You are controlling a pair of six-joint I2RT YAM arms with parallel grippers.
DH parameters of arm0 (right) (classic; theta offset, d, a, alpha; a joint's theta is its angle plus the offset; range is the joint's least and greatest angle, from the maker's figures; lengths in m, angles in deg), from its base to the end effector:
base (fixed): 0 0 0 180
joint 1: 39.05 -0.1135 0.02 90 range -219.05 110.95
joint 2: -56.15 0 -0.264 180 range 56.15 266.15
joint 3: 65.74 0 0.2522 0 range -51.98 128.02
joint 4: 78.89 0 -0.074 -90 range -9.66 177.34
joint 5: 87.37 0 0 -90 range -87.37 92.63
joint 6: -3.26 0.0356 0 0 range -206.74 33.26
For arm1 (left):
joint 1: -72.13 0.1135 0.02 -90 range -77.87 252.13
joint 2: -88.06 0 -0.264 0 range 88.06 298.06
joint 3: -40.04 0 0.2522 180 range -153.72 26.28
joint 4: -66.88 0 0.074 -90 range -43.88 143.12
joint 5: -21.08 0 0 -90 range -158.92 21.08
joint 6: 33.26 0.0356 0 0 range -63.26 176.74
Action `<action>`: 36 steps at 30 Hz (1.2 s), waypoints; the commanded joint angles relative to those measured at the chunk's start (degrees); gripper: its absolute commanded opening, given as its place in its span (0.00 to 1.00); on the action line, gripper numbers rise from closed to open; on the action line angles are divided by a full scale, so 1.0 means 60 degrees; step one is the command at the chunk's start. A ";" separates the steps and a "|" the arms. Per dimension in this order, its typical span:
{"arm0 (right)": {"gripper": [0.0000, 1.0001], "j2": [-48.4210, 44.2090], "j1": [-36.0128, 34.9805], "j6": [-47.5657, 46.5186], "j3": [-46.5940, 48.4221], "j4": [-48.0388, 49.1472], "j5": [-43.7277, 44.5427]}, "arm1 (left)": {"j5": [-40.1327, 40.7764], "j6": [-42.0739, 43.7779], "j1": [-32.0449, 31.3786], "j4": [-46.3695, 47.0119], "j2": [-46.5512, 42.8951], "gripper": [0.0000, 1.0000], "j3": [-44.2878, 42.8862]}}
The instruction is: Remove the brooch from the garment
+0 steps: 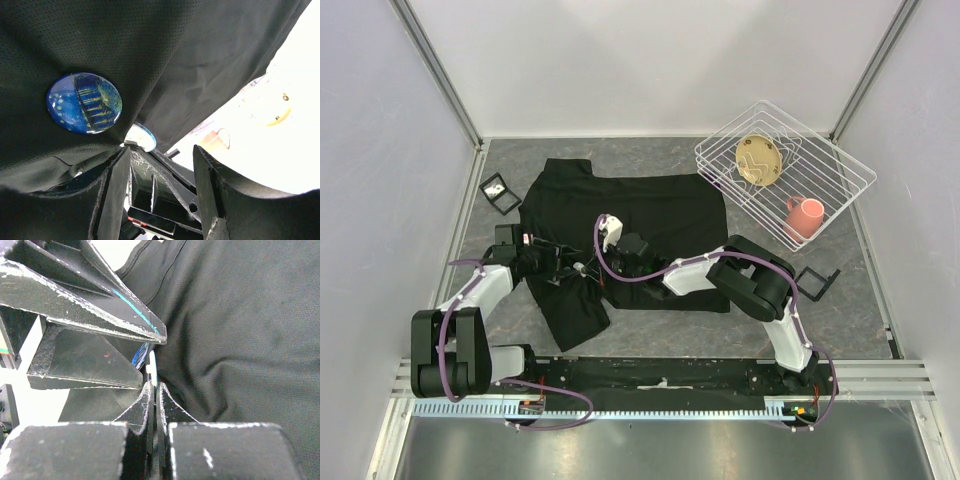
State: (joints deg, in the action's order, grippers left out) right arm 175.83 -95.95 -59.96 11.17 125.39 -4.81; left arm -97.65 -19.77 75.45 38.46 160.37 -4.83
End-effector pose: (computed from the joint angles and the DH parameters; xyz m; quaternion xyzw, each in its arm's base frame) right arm 0.2362 0.3707 0.1369 -0.2470 0.7721 0.4282 0.3993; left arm 0.2233 -0.0042 0.1617 -0.5383 0.7570 -0.3599 0.0869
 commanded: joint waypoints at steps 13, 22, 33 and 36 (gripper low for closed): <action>0.00 -0.0244 -0.0169 -0.0260 0.0036 0.0603 -0.0209 | 0.0188 -0.0505 0.0034 0.0201 0.0428 0.51 -0.0264; 0.00 -0.0405 -0.0257 -0.0553 -0.0301 0.1408 -0.0679 | 0.0291 -0.0520 0.0034 0.0216 0.0648 0.48 -0.0337; 0.00 -0.0303 -0.0184 -0.0846 -0.0419 0.2024 -0.1440 | -0.0030 -0.0432 0.0063 0.0347 0.0940 0.38 -0.0235; 0.00 -0.0288 -0.0213 -0.0920 -0.0433 0.2256 -0.1864 | -0.0031 -0.0417 0.0078 0.0319 0.1058 0.36 -0.0264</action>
State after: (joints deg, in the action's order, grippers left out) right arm 175.83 -95.82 -65.07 8.42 130.37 -7.24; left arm -98.44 -20.60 75.45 37.96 165.27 -5.07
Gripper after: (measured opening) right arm 0.029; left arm 0.375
